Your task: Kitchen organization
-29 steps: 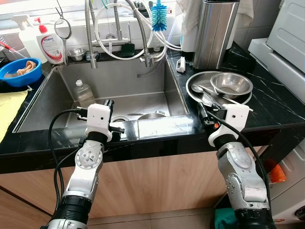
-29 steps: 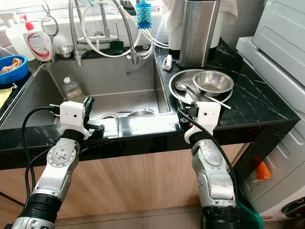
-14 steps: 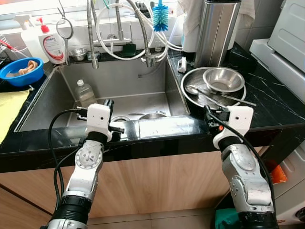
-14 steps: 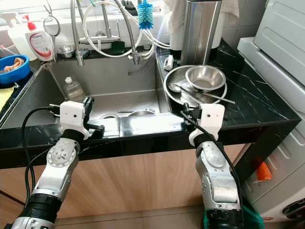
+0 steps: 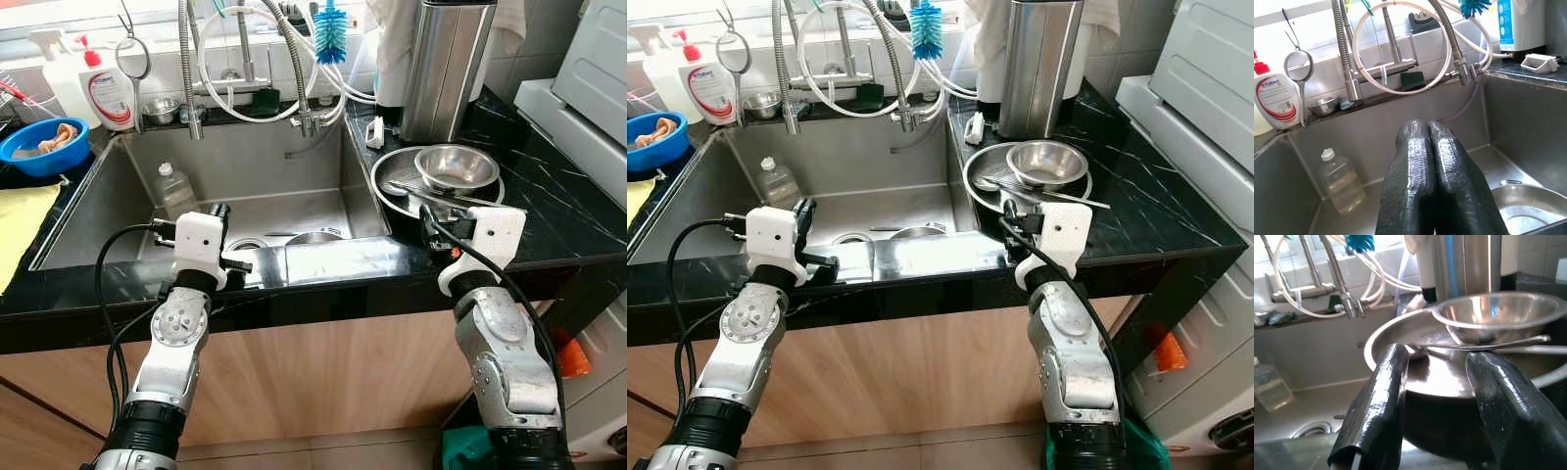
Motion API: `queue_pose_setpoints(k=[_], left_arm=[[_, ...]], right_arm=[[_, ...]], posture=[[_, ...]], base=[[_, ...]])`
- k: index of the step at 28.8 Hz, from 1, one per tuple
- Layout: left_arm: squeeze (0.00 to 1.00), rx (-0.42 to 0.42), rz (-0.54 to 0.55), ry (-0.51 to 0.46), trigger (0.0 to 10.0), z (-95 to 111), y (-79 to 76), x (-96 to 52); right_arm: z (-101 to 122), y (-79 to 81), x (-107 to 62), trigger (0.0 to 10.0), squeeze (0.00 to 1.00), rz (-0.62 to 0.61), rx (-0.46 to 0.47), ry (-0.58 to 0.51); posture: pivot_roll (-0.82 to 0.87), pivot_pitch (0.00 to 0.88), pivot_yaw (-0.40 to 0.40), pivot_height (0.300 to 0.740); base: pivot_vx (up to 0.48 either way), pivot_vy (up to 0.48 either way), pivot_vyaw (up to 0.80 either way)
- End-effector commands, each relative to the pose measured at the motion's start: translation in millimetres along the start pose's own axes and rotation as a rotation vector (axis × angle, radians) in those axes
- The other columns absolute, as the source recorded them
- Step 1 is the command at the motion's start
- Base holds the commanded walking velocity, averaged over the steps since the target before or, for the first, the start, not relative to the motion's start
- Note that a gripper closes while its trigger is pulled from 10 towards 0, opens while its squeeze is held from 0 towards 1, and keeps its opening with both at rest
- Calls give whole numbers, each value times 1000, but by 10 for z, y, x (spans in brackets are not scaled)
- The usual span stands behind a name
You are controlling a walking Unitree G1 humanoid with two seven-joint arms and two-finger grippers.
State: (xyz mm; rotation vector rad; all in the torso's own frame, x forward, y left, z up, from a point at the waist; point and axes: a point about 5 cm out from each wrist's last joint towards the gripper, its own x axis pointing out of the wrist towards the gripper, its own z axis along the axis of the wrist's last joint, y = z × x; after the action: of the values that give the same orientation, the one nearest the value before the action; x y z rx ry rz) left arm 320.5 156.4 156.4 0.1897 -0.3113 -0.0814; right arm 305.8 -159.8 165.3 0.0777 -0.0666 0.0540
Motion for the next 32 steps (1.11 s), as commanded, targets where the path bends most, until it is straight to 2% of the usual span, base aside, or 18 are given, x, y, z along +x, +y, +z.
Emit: queue_pose_setpoints(k=[1,11,21,25,28,32], left_arm=[[0,6,18,6,10000,-10,49,19],[0,5,19,7,10000,-14,43,18],[0,3,19,9,10000,-19,38,15],[0,1,19,9,10000,-22,34,15],[0,0,17,12,10000,-35,22,7],[0,-3,16,14,10000,-41,13,7]], right_arm=[[88,51,-8,10000,0,18,10,-29],[130,118,-3,10000,0,46,14,-39],[121,144,-107,10000,0,53,7,-16],[90,130,-161,10000,0,48,-3,3],[-3,51,-239,10000,0,28,-64,42],[-46,-11,-291,10000,0,3,-86,70]], posture=[[-224,0,50,731],[-225,0,48,731],[-228,0,45,731],[-229,0,42,731],[-235,0,42,731],[-242,0,41,731]], base=[[0,0,0],[0,0,0],[0,0,0],[0,0,0],[0,0,0],[0,0,0]])
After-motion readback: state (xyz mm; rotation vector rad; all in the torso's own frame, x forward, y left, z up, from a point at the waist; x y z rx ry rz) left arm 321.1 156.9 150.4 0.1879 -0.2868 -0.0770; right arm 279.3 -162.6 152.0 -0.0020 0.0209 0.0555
